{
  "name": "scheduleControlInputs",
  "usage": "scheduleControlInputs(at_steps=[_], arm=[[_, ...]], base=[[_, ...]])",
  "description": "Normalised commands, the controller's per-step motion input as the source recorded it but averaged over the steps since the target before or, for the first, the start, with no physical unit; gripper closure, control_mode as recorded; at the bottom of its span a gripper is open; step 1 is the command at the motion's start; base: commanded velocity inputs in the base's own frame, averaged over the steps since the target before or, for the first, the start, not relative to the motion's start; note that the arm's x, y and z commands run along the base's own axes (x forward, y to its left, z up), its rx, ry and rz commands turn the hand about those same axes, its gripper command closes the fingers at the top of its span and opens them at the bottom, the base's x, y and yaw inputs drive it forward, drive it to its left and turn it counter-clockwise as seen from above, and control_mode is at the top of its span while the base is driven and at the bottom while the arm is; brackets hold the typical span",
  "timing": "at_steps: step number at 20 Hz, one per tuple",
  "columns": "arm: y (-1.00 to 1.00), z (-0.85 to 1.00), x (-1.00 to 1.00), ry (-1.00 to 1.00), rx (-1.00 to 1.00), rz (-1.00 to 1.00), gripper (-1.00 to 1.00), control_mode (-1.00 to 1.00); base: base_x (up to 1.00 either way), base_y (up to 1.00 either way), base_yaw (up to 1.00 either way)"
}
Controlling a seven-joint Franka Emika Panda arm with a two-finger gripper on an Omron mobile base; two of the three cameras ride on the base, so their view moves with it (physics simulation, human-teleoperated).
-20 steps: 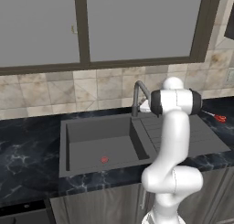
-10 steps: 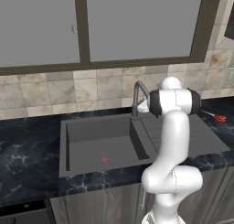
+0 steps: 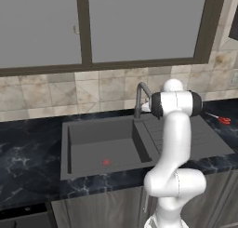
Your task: Turn on the sink faucet. Then move the eggplant from the counter to the sink. Turn off the sink. Move the vegetable from the sink to the pot next to the stove. Finally move the pot to the front right burner.
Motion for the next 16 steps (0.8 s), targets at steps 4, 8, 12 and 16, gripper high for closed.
scheduleControlInputs(at_steps=[4,8,12,16], arm=[[-0.62,-0.41,0.13,0.22,0.06,-0.09,1.0,-1.0],[-0.63,-0.55,0.22,0.27,0.1,-0.07,1.0,-1.0],[-0.84,-0.54,0.2,0.26,0.15,-0.09,1.0,-1.0],[-0.82,-0.58,0.18,0.21,0.14,-0.06,1.0,-1.0]], base=[[0.0,0.0,0.0],[0.0,0.0,0.0],[0.0,0.0,0.0],[0.0,0.0,0.0]])
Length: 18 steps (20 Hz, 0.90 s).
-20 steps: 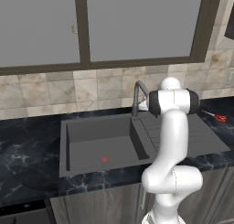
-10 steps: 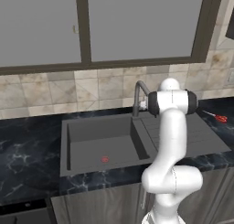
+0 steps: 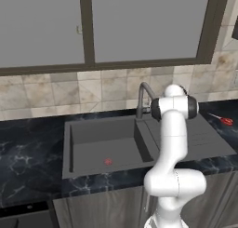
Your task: Turn on the sink faucet. Then move the eggplant from the counter to the sink. Turn off the sink. Move the vegetable from the sink to the pot next to the stove. Finally move the pot to the front right burner.
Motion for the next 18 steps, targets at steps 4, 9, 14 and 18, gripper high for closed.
scheduleControlInputs(at_steps=[4,9,14,18], arm=[[-0.76,-0.65,0.19,0.24,0.11,-0.06,1.0,-1.0],[-0.58,-0.52,0.13,0.21,0.05,-0.04,1.0,-1.0],[-0.02,0.1,-0.03,0.0,-0.01,0.04,-1.0,-1.0],[-0.01,0.46,-0.18,-0.04,-0.07,0.03,-1.0,-1.0]], base=[[0.0,0.0,0.0],[0.0,0.0,0.0],[0.0,0.0,0.0],[0.0,0.0,0.0]])
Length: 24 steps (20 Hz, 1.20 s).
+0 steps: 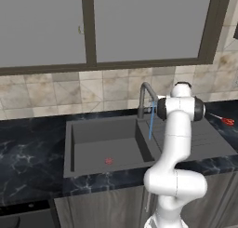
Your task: Turn on the sink faucet. Then move the eggplant from the counter to the sink. Turn off the sink. Move the vegetable from the sink to the pot next to the stove. Finally move the pot to the front right burner.
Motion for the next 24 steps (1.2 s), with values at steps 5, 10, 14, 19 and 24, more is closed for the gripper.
scheduleControlInputs(at_steps=[5,10,14,19,24], arm=[[-0.09,0.65,-0.11,-0.05,-0.06,0.03,-1.0,-1.0],[-0.35,0.46,-0.19,-0.02,-0.05,0.0,-1.0,-1.0],[-0.57,0.46,-0.13,-0.02,-0.05,0.0,-1.0,-1.0],[-0.61,0.53,-0.03,-0.05,-0.04,0.0,-1.0,-1.0],[-0.49,0.52,0.01,-0.04,0.0,0.0,-1.0,-1.0]], base=[[0.0,0.0,0.0],[0.0,0.0,0.0],[0.0,0.0,0.0],[0.0,0.0,0.0],[0.0,0.0,0.0]])
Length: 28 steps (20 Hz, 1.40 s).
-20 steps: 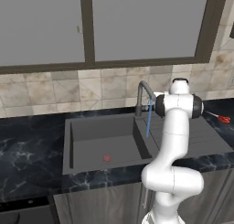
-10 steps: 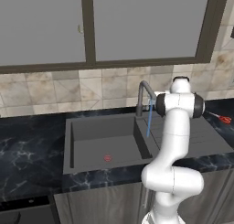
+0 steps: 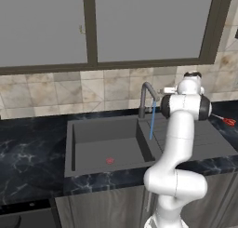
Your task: Turn on the sink faucet. Then move the eggplant from the counter to the sink. Turn off the sink. Move the vegetable from the sink to the pot next to the stove. Finally move the pot to the front right burner.
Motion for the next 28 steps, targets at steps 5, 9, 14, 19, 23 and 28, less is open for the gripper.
scheduleControlInputs(at_steps=[5,9,14,19,23,28], arm=[[-0.52,0.33,-0.03,-0.03,0.0,0.0,-1.0,-1.0],[-0.46,0.01,-0.34,-0.01,-0.06,0.0,-1.0,-1.0],[-0.42,0.0,-0.6,0.0,-0.09,-0.07,-1.0,-1.0],[-0.42,0.0,-0.57,0.02,-0.12,-0.19,-1.0,-1.0],[-0.32,0.0,-0.58,0.07,-0.16,-0.27,-1.0,-1.0],[-0.13,0.0,-0.46,0.07,-0.2,-0.35,-1.0,-1.0]], base=[[0.0,0.0,0.0],[0.0,0.0,0.0],[0.0,0.0,0.0],[0.0,0.0,0.0],[0.0,0.0,0.0],[0.0,0.0,0.0]])
